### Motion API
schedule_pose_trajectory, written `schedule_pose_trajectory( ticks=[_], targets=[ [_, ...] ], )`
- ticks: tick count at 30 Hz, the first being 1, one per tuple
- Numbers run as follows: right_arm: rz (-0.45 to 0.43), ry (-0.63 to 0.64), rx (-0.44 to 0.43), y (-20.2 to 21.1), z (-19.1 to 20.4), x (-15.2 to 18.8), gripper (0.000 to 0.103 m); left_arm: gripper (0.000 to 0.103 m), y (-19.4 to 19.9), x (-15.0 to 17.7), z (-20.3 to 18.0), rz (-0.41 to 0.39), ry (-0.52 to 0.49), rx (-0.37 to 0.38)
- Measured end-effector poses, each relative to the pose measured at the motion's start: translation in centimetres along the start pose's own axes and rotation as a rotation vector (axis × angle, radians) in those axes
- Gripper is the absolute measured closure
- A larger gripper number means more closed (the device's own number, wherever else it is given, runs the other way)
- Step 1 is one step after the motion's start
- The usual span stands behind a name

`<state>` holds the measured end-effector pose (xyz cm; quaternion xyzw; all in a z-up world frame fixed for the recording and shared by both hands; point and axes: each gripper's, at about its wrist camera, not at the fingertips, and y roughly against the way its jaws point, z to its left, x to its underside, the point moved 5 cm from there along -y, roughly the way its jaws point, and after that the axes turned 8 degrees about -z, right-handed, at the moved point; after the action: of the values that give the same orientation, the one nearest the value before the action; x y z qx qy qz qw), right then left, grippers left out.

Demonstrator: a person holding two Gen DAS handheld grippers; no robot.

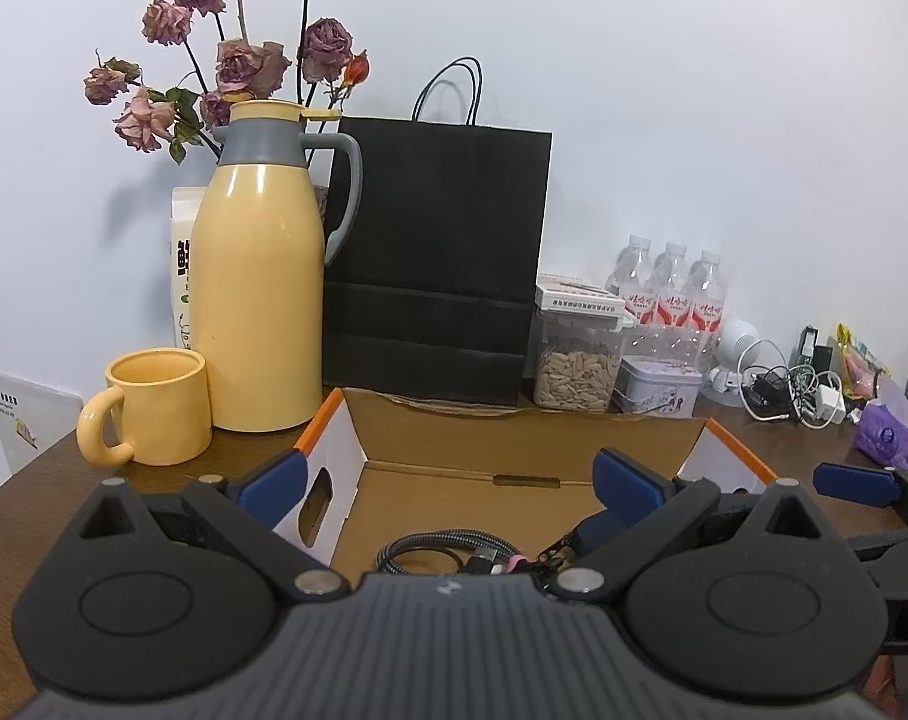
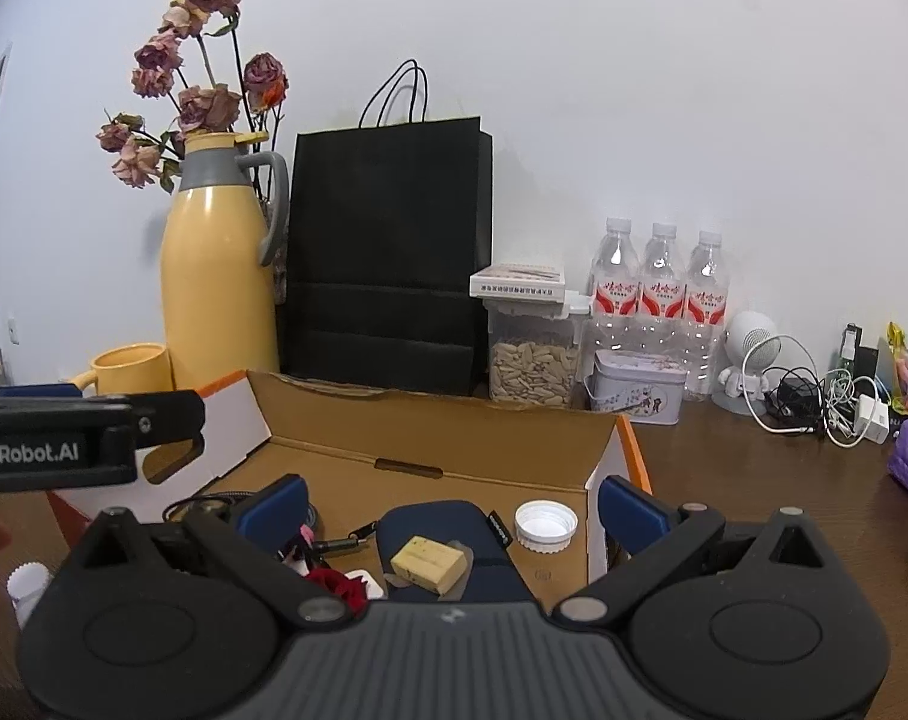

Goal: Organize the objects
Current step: 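Move both tools back over the table toward the plush toy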

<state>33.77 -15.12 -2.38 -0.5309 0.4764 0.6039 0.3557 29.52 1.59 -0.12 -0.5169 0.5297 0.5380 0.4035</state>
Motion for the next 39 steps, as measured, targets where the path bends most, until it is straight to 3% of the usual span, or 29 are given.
schedule_pose_trajectory(
  ticks=[16, 30, 39],
  targets=[
    [-0.006, 0.032, -0.035, 4.9, 1.3, -1.1, 0.0, 0.0, 4.9, -1.6, 1.1, -0.014, -0.011, 0.008],
    [0.089, 0.047, -0.054, 9.6, 2.0, 1.2, 0.0, 0.0, 10.0, -0.7, 4.0, 0.054, -0.047, -0.019],
    [0.163, 0.013, -0.088, 12.3, 3.3, 3.4, 0.0, 0.0, 13.1, 1.9, 6.5, 0.138, -0.048, -0.048]
  ],
)
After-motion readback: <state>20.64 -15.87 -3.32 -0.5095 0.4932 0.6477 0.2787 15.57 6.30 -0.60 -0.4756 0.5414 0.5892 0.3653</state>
